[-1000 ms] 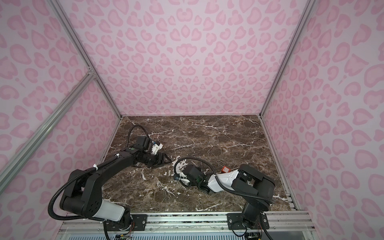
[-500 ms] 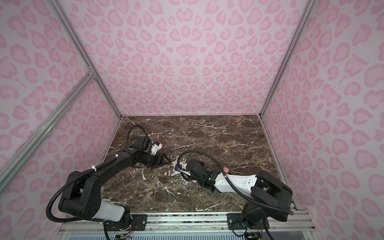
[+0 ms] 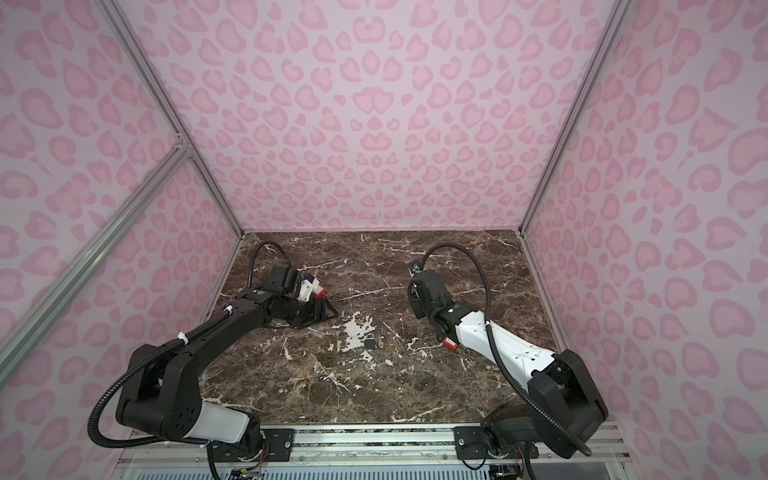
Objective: Lock with the key
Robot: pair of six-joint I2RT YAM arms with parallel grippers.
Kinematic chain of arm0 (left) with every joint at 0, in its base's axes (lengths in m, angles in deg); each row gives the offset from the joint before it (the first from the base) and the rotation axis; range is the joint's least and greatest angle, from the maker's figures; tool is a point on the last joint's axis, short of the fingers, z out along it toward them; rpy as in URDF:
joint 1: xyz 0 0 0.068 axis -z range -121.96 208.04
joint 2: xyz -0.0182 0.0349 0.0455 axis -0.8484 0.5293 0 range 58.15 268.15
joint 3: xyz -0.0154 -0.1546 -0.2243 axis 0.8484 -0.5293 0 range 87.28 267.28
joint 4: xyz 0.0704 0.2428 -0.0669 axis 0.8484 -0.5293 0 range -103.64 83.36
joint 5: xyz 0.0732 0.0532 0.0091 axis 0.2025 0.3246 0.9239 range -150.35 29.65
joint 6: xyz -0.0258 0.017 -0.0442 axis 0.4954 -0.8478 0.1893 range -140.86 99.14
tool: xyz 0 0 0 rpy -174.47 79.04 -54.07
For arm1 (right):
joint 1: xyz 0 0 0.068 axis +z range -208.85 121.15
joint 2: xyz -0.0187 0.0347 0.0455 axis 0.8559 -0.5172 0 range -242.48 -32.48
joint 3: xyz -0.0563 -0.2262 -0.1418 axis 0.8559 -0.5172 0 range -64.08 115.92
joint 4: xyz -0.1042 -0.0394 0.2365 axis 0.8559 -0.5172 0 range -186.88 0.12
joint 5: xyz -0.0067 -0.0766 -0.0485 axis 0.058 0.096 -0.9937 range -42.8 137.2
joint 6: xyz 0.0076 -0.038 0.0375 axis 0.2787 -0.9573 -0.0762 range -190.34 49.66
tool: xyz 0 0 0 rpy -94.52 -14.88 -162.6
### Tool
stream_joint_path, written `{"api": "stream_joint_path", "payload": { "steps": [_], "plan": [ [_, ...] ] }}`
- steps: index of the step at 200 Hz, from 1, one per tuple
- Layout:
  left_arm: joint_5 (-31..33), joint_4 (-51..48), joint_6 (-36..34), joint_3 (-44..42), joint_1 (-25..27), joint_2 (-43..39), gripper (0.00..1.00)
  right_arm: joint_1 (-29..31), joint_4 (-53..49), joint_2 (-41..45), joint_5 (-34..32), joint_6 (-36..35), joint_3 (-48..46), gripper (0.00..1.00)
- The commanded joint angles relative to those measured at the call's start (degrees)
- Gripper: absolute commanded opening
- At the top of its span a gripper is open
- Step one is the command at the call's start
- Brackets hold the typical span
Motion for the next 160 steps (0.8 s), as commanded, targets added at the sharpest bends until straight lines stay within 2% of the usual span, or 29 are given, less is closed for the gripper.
{"api": "stream_joint_path", "payload": {
  "steps": [1,25,42,73,103,129,160],
  "plan": [
    [0.1,-0.3,0.8,1.0,0.0,1.0,0.71,-2.6,-7.1,0.3,6.5,7.5,-0.4,0.53],
    [0.0,0.1,0.9,1.3,-0.1,1.5,0.71,-5.7,-12.3,0.0,7.7,10.3,0.5,0.59],
    [-0.2,0.3,0.9,1.5,0.0,1.8,0.71,-8.7,-15.9,-0.5,10.9,12.3,1.0,0.67],
    [-1.6,0.5,0.8,1.7,0.0,2.5,0.71,-15.2,-17.3,-1.8,18.4,14.3,-0.8,0.68],
    [-2.1,0.6,0.5,1.2,0.0,2.2,0.71,-22.0,-18.7,-4.8,20.9,16.6,-2.6,0.69],
    [-3.4,0.9,0.3,0.5,-0.1,2.6,0.71,-23.2,-18.0,-6.5,21.5,15.6,-3.3,0.69],
    [-3.7,1.5,0.3,-0.2,0.0,2.7,0.71,-22.9,-17.1,-8.5,26.4,16.0,-3.4,0.69]
  ]
}}
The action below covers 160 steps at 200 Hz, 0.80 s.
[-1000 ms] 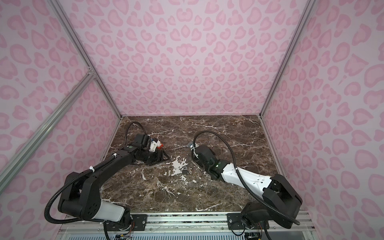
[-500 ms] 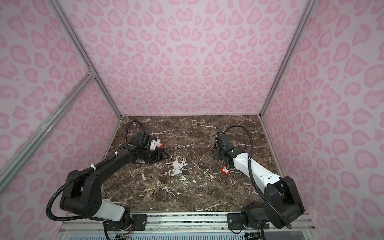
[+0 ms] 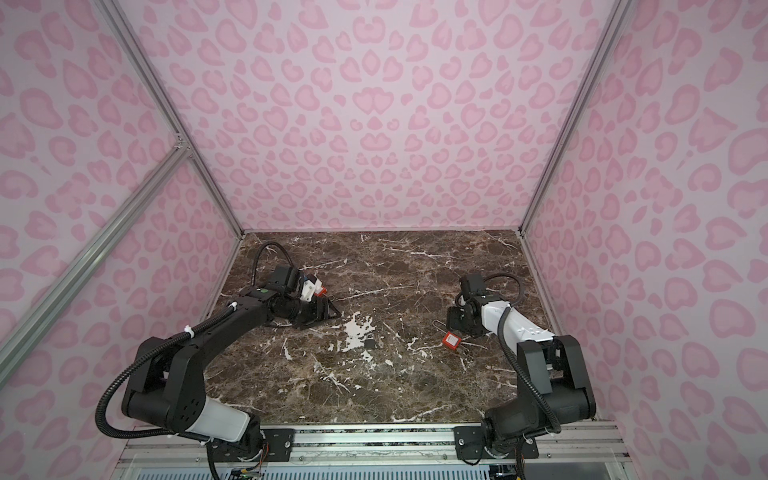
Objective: Lock with the key
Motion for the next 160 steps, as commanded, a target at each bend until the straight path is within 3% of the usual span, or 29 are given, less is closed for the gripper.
{"api": "stream_joint_path", "payload": {
  "steps": [1,29,57,93,130,160],
  "plan": [
    [-1.3,1.1,-0.5,-0.5,-0.1,0.3,0.71,0.3,0.3,-1.3,4.6,0.4,-0.4,0.69],
    [-1.3,1.5,-0.4,-0.9,0.0,0.3,0.71,2.6,1.4,-1.8,9.1,1.1,-1.5,0.66],
    [-1.5,1.9,-0.3,-1.2,0.0,0.3,0.71,6.6,0.2,-1.7,8.5,2.4,-1.5,0.65],
    [-1.8,2.2,-0.3,-1.8,0.1,0.1,0.71,10.2,-1.2,-1.5,2.9,3.9,-1.8,0.63],
    [-2.6,2.8,-0.2,-2.5,0.1,-0.2,0.71,16.6,-7.1,-3.0,-8.6,2.7,0.5,0.63],
    [-5.4,5.3,1.4,-3.5,0.0,-0.4,0.71,18.4,-8.6,-3.8,-10.6,2.3,-0.2,0.65]
  ]
}}
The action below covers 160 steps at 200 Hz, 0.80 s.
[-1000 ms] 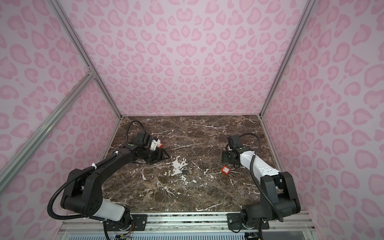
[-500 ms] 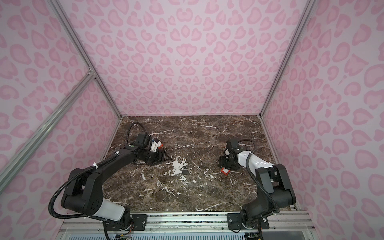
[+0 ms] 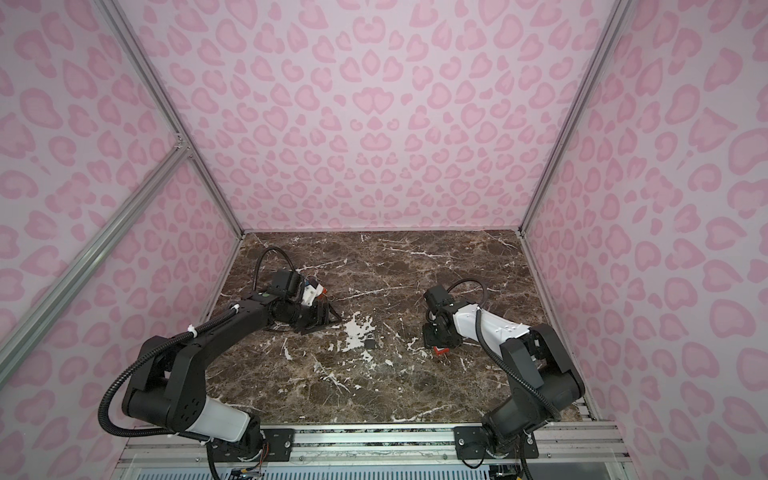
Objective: Lock with the key
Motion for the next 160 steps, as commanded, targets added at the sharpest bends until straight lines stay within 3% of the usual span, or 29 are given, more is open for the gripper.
{"api": "stream_joint_path", "payload": {
  "steps": [1,23,58,97,130,160],
  "plan": [
    [-2.8,2.7,1.2,-0.6,0.0,-0.4,0.71,1.1,-3.5,-0.4,-4.9,-0.5,-0.5,0.65],
    [-3.0,3.1,1.8,-0.6,0.0,-0.7,0.71,2.2,-3.9,0.4,-4.9,-0.5,-0.9,0.64],
    [-3.1,3.2,2.4,-0.1,0.4,-0.2,0.71,2.9,-3.3,1.3,-5.8,-1.5,-1.2,0.53],
    [-3.5,4.6,4.3,-0.1,1.9,-0.5,0.71,2.9,-2.1,1.4,-4.6,-3.0,-1.6,0.48],
    [-3.1,5.3,5.7,0.5,4.4,-0.4,0.71,2.9,-1.0,1.4,-3.4,-3.6,-2.2,0.55],
    [-1.7,5.6,6.9,1.1,6.6,-0.2,0.71,2.9,-0.5,1.5,-3.3,-4.3,-2.6,0.5]
  ]
}}
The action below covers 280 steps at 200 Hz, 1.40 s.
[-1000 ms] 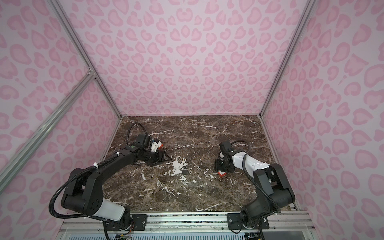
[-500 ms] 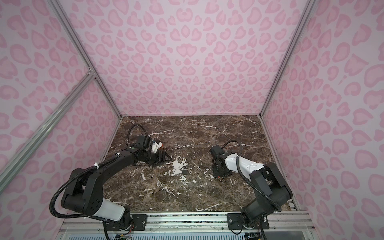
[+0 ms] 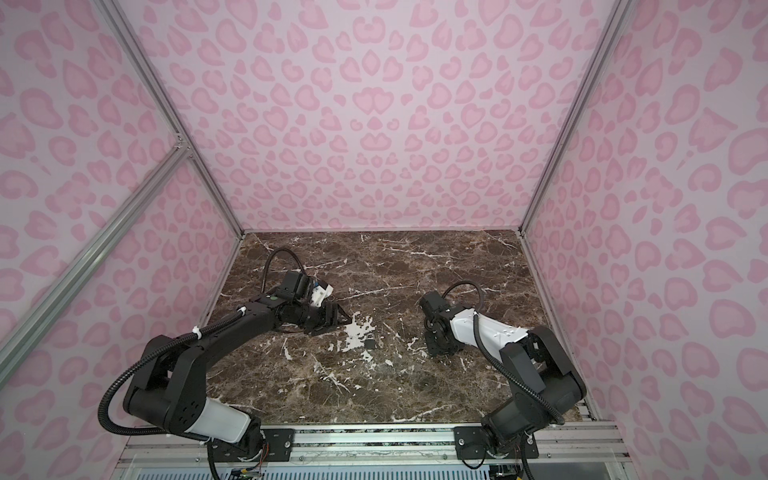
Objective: Lock with the key
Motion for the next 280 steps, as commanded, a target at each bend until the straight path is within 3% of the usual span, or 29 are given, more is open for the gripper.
{"api": "stream_joint_path", "payload": {
  "steps": [1,45,72,89,128,195,254,280],
  "plan": [
    [0.6,2.1,1.6,1.0,1.3,-0.2,0.71,0.1,0.5,0.2,0.5,-1.1,-0.6,0.5],
    [-0.7,5.2,4.3,1.2,4.2,-1.0,0.71,2.8,0.6,5.2,-2.0,-2.3,-0.6,0.31],
    [-4.2,11.5,8.4,0.0,4.5,-2.8,0.71,3.2,0.5,9.8,1.8,-4.1,1.2,0.31],
    [-5.2,14.9,10.0,-0.1,5.6,-4.0,0.7,4.0,0.5,11.4,10.6,-7.7,3.6,0.32],
    [-5.6,16.7,10.6,1.5,8.1,-5.1,0.68,7.9,0.7,10.8,15.6,-7.1,10.8,0.31],
    [-5.2,20.9,11.9,0.2,9.1,-6.9,0.63,13.9,0.4,5.6,17.9,-8.5,20.0,0.31],
    [-5.3,21.8,12.3,0.2,10.3,-5.8,0.52,15.7,2.5,5.0,18.4,-8.6,22.2,0.31],
    [-5.2,21.8,12.2,0.1,10.6,-5.6,0.42,16.6,2.9,4.4,18.1,-9.1,23.3,0.31]
  ]
}}
